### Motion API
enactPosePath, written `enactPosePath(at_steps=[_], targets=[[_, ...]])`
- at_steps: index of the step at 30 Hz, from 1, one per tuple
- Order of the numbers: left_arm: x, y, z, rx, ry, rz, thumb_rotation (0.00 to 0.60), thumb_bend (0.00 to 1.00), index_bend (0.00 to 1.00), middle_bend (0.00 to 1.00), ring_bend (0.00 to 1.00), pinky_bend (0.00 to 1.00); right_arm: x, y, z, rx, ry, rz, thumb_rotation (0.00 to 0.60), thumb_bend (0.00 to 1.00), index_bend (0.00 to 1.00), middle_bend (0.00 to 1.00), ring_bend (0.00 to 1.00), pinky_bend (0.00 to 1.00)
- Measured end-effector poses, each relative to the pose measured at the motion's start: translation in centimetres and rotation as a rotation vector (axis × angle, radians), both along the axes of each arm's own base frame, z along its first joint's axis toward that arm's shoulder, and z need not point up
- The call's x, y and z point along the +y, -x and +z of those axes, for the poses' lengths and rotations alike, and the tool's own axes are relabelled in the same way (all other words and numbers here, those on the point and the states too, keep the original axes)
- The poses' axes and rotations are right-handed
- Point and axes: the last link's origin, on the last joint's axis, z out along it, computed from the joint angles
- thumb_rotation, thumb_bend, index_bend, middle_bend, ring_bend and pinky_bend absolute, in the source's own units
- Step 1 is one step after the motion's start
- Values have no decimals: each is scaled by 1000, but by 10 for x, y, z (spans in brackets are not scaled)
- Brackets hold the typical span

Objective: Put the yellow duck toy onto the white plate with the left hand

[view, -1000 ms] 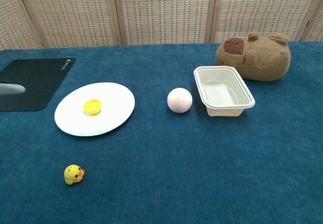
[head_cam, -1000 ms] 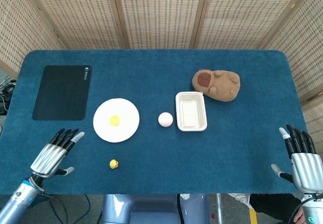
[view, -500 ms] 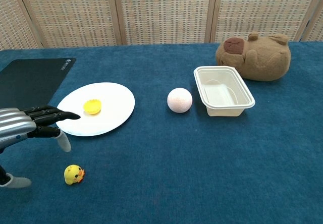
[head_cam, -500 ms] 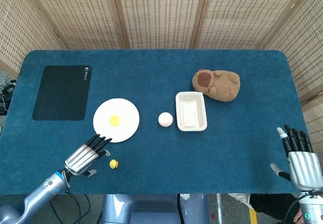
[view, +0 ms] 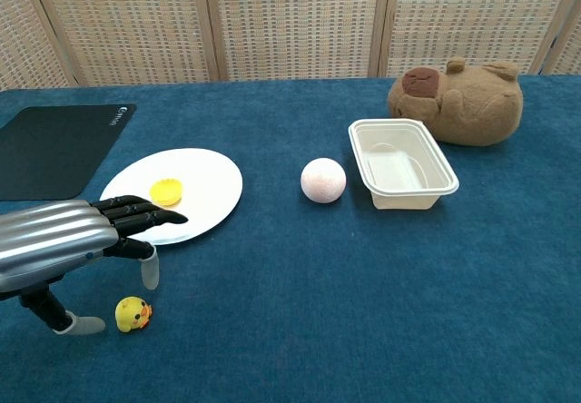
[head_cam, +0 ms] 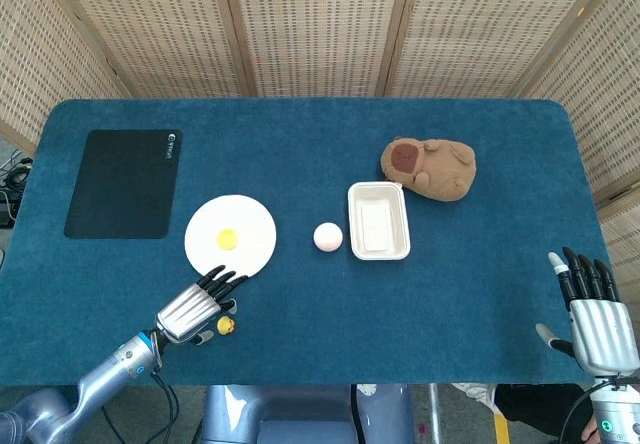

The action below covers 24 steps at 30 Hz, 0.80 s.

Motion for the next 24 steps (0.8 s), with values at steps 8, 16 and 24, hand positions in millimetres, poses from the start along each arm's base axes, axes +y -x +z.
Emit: enactPosePath(at_steps=[8,16,24], targets=[[0,-7,-10,4,18,-3,600,249,465,0,0,0,-1,1,1,-4,5,-2,600,0,0,0,0,0],[0,-9,-14,19,24,-6,600,277,546,0,0,0,-1,0,5,-16,16,5,600,0,0,0,0,0],[9,-16,-5,-7,-13,-2,600,282,557,0,0,0,-1,1,5,-18,16,5,600,0,0,0,0,0]])
